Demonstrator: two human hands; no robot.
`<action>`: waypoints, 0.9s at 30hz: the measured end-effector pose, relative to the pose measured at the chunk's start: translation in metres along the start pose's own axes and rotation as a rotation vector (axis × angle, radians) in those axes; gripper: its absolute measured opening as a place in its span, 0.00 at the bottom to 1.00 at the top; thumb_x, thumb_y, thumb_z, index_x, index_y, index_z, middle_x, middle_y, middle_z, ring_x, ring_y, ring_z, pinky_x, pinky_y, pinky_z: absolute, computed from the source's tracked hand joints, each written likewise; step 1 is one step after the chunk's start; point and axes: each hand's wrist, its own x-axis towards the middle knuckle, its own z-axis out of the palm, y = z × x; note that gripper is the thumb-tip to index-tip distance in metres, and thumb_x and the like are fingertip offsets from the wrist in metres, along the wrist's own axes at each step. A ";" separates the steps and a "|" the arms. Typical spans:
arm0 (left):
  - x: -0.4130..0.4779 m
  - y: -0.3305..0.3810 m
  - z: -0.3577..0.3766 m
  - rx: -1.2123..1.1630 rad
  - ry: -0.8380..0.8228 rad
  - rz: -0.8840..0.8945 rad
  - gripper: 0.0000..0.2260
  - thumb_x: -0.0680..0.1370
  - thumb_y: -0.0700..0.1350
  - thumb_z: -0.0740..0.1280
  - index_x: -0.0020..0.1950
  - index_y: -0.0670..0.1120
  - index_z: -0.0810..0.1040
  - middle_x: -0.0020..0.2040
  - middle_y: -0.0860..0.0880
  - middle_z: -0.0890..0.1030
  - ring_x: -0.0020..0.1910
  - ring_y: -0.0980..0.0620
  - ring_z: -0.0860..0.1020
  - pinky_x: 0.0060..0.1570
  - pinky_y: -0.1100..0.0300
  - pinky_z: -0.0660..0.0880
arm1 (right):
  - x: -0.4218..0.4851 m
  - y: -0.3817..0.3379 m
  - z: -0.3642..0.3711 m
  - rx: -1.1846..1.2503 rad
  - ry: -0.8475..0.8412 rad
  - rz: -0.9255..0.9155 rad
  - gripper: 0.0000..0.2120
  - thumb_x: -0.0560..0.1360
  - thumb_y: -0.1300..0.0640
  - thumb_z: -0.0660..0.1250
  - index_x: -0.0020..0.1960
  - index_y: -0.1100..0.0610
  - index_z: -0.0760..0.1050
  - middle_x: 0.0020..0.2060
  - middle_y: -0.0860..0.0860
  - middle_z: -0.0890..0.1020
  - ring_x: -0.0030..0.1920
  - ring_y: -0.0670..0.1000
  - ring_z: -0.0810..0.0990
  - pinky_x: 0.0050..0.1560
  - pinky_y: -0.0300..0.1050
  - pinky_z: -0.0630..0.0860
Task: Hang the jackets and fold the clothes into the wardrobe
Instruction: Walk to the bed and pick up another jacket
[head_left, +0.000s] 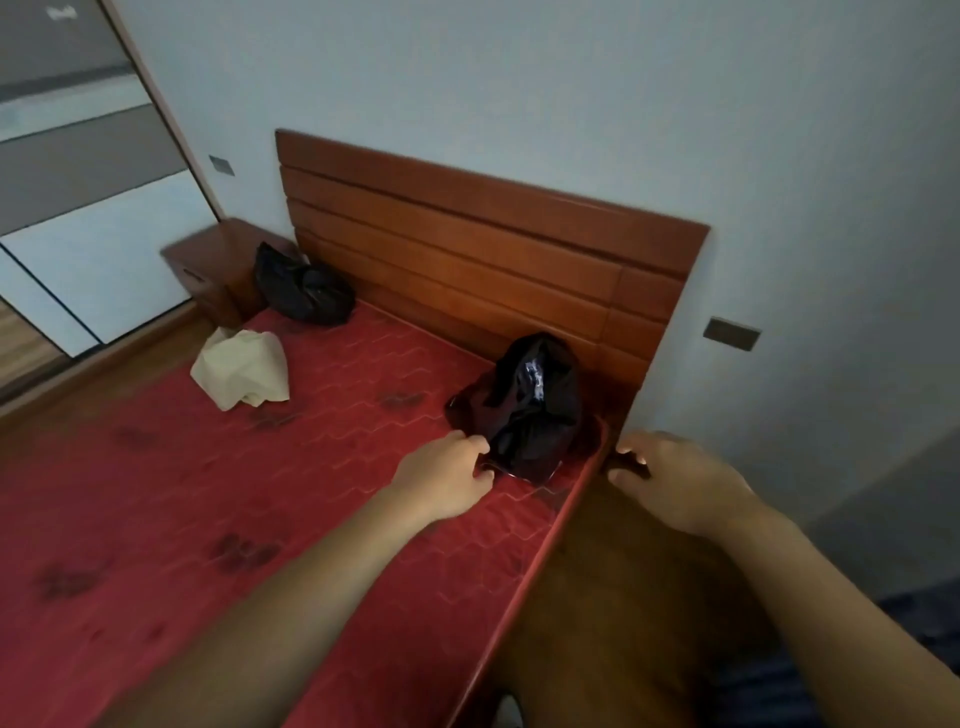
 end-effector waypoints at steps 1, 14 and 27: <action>0.014 -0.002 -0.004 0.000 -0.003 -0.009 0.20 0.81 0.57 0.62 0.72 0.53 0.72 0.67 0.51 0.75 0.65 0.48 0.77 0.60 0.46 0.76 | 0.016 0.003 -0.003 -0.007 -0.008 -0.008 0.21 0.80 0.38 0.63 0.70 0.45 0.71 0.60 0.49 0.80 0.59 0.52 0.79 0.60 0.53 0.78; 0.178 0.025 0.019 0.025 -0.068 -0.126 0.21 0.80 0.56 0.62 0.71 0.51 0.72 0.62 0.47 0.75 0.60 0.44 0.78 0.56 0.46 0.77 | 0.196 0.107 -0.032 -0.035 -0.157 -0.121 0.22 0.81 0.40 0.63 0.71 0.49 0.70 0.62 0.52 0.78 0.58 0.52 0.78 0.59 0.53 0.78; 0.315 0.058 0.067 -0.003 -0.104 -0.320 0.22 0.80 0.54 0.62 0.74 0.52 0.69 0.66 0.48 0.72 0.61 0.42 0.77 0.53 0.44 0.79 | 0.380 0.190 -0.032 -0.043 -0.372 -0.199 0.26 0.81 0.40 0.63 0.75 0.50 0.66 0.65 0.54 0.73 0.59 0.54 0.77 0.59 0.54 0.78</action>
